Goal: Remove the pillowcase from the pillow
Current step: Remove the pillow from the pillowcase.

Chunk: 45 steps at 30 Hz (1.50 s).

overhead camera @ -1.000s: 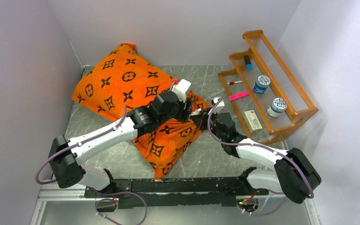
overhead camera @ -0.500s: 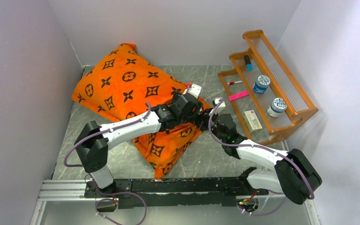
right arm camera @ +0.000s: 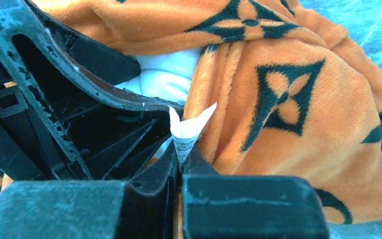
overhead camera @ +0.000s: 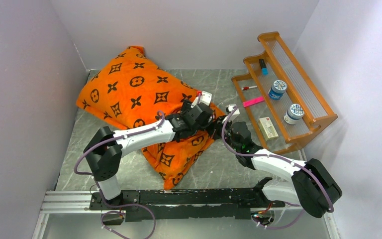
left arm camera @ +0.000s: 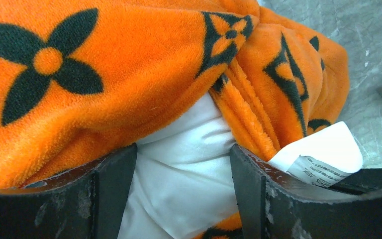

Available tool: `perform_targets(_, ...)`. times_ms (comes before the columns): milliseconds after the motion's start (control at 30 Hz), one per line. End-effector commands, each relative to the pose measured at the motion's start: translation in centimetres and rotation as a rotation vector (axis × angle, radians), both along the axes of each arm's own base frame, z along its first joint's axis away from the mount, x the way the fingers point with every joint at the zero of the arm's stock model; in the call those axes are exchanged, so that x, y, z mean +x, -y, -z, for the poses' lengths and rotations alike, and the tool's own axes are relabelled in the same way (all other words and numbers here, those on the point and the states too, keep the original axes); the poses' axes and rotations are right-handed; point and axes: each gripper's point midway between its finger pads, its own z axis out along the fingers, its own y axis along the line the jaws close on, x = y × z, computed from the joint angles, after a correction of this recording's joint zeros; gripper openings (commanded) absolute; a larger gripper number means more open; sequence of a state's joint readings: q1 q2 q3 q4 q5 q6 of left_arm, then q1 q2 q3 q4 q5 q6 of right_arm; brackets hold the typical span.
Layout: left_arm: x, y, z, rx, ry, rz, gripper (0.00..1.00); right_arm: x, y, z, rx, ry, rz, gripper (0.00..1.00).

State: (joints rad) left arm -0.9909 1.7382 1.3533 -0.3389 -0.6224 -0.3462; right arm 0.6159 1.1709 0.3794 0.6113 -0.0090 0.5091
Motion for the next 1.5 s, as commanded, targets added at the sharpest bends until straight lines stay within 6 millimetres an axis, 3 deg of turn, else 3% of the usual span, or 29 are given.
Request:
perform_targets(0, 0.4, -4.0, 2.0, 0.130, -0.030, -0.092, 0.75, -1.1, 1.7, 3.6, -0.089, -0.086, 0.019, 0.00)
perform_targets(200, 0.9, -3.9, 3.5, 0.161, -0.035, -0.108, 0.81, -1.2, 1.8, 3.5, -0.093, -0.082, 0.024, 0.00)
perform_targets(333, 1.0, -4.2, 6.4, 0.224, -0.064, -0.106, 0.80, -1.2, 1.9, 3.8, -0.102, -0.085, 0.027, 0.00)
perform_targets(433, 0.6, -4.9, 8.6, 0.261, -0.092, -0.109, 0.75, -1.0, 2.5, 4.3, -0.122, -0.092, 0.055, 0.00)
perform_targets(533, 0.3, -5.4, 9.5, 0.268, -0.110, -0.100, 0.62, -0.8, 2.9, 4.4, -0.128, -0.094, 0.078, 0.00)
perform_targets(833, -0.6, -6.2, 8.3, 0.265, -0.100, -0.041, 0.06, -0.5, 3.8, 5.5, -0.164, -0.130, 0.132, 0.00)
perform_targets(1200, -3.1, -8.8, 5.1, 0.193, -0.091, 0.006, 0.05, -0.1, 5.0, 5.1, -0.192, -0.123, 0.186, 0.00)
perform_targets(1467, -4.3, -13.7, 6.4, 0.166, -0.159, -0.067, 0.05, -0.3, 3.9, 3.7, -0.178, -0.106, 0.123, 0.00)
